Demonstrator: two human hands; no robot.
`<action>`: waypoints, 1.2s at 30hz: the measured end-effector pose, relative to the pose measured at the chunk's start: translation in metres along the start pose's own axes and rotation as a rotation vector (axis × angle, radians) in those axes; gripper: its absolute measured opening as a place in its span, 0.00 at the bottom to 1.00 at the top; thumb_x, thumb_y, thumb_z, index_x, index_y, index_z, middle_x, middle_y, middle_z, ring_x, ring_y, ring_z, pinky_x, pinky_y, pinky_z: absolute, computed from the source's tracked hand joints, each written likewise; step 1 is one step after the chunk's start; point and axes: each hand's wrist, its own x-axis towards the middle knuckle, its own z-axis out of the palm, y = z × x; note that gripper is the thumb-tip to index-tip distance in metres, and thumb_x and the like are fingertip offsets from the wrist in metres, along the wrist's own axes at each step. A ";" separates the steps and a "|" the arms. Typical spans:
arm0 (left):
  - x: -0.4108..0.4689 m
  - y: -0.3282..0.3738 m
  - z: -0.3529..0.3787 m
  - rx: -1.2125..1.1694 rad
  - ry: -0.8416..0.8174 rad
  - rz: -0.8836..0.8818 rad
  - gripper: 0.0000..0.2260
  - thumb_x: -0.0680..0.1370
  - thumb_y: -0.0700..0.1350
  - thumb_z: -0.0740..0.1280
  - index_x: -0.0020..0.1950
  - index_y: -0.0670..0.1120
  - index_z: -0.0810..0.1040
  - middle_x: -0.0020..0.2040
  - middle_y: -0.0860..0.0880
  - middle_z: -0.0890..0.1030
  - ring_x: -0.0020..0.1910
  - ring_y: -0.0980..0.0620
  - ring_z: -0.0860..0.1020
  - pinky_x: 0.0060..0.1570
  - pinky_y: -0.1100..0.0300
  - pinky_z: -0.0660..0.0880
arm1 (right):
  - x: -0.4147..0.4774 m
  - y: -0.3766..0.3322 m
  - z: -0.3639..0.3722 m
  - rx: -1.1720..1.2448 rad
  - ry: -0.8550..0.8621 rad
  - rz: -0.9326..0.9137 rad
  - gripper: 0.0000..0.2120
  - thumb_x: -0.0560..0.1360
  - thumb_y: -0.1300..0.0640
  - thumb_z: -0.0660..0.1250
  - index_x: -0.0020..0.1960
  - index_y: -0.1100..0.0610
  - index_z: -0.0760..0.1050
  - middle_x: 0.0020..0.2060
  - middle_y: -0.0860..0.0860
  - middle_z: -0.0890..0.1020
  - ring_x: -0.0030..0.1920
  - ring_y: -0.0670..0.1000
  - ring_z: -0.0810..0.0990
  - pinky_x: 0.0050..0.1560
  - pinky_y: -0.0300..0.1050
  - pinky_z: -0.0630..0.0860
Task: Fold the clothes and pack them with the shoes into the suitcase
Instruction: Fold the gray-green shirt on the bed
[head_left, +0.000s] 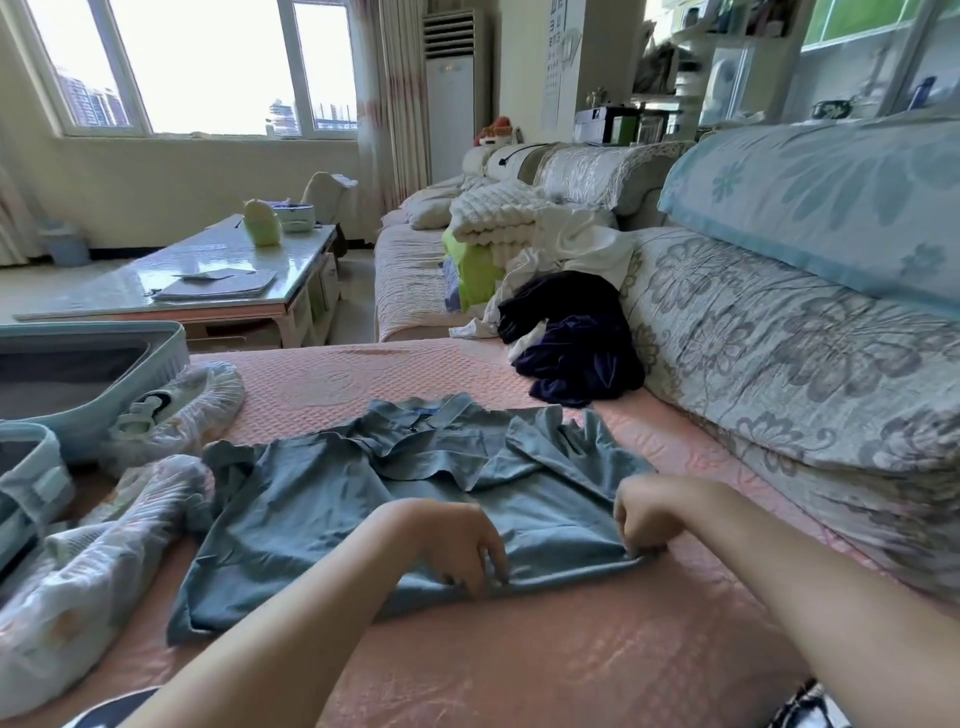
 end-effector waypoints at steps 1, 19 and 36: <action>0.003 0.001 -0.002 -0.069 -0.019 -0.019 0.11 0.74 0.44 0.72 0.55 0.54 0.84 0.45 0.51 0.84 0.40 0.52 0.80 0.44 0.58 0.78 | 0.000 -0.004 -0.003 0.023 0.029 0.007 0.08 0.69 0.57 0.70 0.45 0.56 0.85 0.42 0.52 0.86 0.40 0.51 0.83 0.41 0.44 0.80; 0.060 -0.093 -0.053 0.373 0.587 -0.065 0.17 0.74 0.55 0.68 0.62 0.62 0.79 0.64 0.59 0.74 0.64 0.53 0.72 0.63 0.54 0.70 | 0.129 -0.057 -0.038 0.035 0.521 0.027 0.16 0.78 0.66 0.58 0.64 0.57 0.72 0.62 0.56 0.77 0.61 0.60 0.79 0.59 0.53 0.78; 0.114 -0.123 -0.071 0.211 0.762 -0.288 0.14 0.82 0.54 0.59 0.62 0.47 0.73 0.61 0.45 0.76 0.63 0.45 0.74 0.57 0.54 0.72 | 0.183 -0.032 -0.041 -0.205 0.704 -0.071 0.19 0.75 0.59 0.58 0.66 0.53 0.70 0.60 0.55 0.72 0.60 0.57 0.71 0.60 0.51 0.67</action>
